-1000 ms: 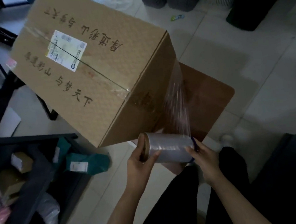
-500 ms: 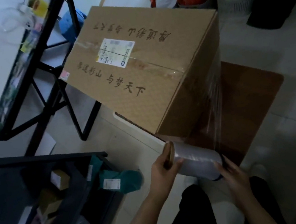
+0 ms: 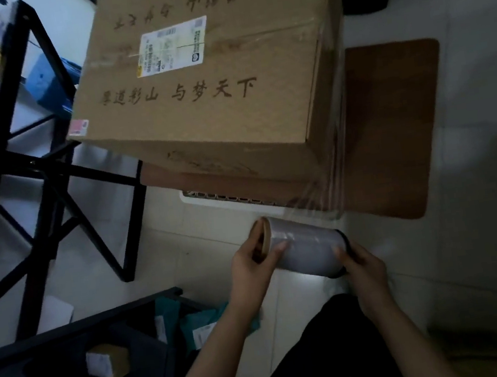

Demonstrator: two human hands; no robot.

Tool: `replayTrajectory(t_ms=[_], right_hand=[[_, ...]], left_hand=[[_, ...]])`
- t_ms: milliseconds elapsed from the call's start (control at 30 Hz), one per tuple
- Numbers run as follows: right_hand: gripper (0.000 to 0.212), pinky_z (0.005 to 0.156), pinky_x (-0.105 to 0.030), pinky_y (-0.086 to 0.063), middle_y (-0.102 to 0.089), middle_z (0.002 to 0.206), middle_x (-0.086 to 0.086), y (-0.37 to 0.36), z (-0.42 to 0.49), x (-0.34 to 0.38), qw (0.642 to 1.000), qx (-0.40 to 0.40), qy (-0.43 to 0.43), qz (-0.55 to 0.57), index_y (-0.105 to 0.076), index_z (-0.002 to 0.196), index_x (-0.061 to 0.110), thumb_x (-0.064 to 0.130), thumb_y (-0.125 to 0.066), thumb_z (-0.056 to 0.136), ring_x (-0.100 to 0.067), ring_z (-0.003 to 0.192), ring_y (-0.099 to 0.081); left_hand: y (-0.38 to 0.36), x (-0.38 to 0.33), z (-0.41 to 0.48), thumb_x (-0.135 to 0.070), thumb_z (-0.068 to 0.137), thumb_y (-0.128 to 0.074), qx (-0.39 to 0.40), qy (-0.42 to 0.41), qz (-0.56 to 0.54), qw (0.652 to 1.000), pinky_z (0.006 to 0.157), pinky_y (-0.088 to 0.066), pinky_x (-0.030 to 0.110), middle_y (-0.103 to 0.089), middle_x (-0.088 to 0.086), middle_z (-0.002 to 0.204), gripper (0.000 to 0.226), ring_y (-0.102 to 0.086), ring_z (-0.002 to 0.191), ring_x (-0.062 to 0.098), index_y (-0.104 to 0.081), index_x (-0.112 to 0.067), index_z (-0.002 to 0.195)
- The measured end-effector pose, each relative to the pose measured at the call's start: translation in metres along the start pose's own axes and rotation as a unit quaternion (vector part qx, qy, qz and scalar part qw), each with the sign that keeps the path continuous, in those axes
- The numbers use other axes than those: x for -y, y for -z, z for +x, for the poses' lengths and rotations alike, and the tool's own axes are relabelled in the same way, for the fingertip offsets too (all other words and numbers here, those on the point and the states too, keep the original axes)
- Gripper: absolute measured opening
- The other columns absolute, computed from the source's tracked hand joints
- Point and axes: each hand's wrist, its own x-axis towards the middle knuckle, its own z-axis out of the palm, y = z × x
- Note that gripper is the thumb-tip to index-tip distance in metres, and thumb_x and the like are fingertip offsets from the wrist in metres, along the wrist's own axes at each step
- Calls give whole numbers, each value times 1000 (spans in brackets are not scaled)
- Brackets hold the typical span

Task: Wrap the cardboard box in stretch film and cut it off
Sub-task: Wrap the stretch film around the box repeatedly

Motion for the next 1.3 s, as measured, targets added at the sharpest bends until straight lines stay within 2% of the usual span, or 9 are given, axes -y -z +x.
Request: replayTrajectory(t_ms=[233, 500, 733, 900, 1033, 1067, 1100, 1200, 1300], right_hand=[[41, 79, -28, -55, -67, 116, -11, -31, -29, -40, 998, -28, 4, 48, -60, 125, 3, 14, -65, 86, -23, 106, -62], [26, 64, -21, -55, -72, 80, 20, -104, -52, -82, 985, -81, 31, 148, -68, 98, 33, 11, -66, 84, 3, 73, -66], [26, 72, -19, -55, -71, 95, 14, -168, -49, -102, 975, -95, 42, 198, -65, 105, 32, 15, -65, 86, 0, 86, -66], [24, 89, -36, -53, -73, 104, 0, -200, -42, -110, 968, -94, 18, 232, -69, 108, 20, 18, -67, 85, -18, 101, -67], [17, 84, -27, -54, -72, 98, 10, -224, -40, -105, 967, -100, 11, 234, -68, 99, 33, 21, -64, 87, -7, 94, -67], [17, 81, -23, -54, -72, 99, 11, -232, -37, -103, 967, -107, 15, 229, -67, 100, 33, 22, -64, 87, -5, 93, -66], [18, 80, -21, -54, -71, 100, 10, -241, -34, -103, 967, -118, 18, 224, -67, 102, 32, 24, -64, 86, -4, 93, -66], [12, 82, -30, -54, -73, 102, 9, -273, -17, -102, 960, -158, 5, 233, -70, 93, 37, 30, -67, 84, -8, 96, -66], [10, 83, -35, -53, -74, 100, 5, -310, 2, -106, 944, -195, 8, 265, -70, 89, 37, 29, -68, 82, -11, 93, -66]], left_hand=[[36, 29, -6, -24, 84, -69, 24, -28, 5, 999, 107, -40, 28, -53, 1, 138, 61, -49, 126, 7, -45, -13, 139], [99, 46, 24, -21, 85, -68, 93, -76, 54, 991, 94, -45, 14, -57, -17, 125, 54, -55, 109, -11, -49, -18, 136], [144, 49, 59, -21, 84, -68, 104, -103, 133, 980, 77, -46, 5, -62, -18, 113, 53, -57, 89, -22, -50, -18, 134], [169, 54, 81, -26, 84, -69, 124, -107, 165, 973, 78, -40, -2, -55, -13, 126, 56, -49, 93, -28, -49, -21, 136], [188, 45, 106, -23, 86, -67, 146, -114, 215, 959, 54, -32, 7, -70, -2, 88, 51, -58, 66, -8, -52, -19, 134], [193, 42, 115, -19, 86, -67, 158, -114, 218, 956, 66, -47, 8, -72, 7, 98, 49, -63, 77, -4, -53, -16, 133], [199, 39, 124, -17, 87, -66, 174, -118, 224, 952, 89, -40, 12, -68, 15, 111, 45, -64, 91, 1, -55, -13, 131], [215, 27, 158, -18, 88, -64, 238, -141, 256, 926, 82, -47, 17, -58, 16, 128, 44, -56, 108, -3, -54, -21, 131], [233, 22, 196, -23, 87, -65, 272, -171, 299, 899, 82, -40, 1, -55, -7, 131, 56, -51, 116, 1, -44, -21, 139]])
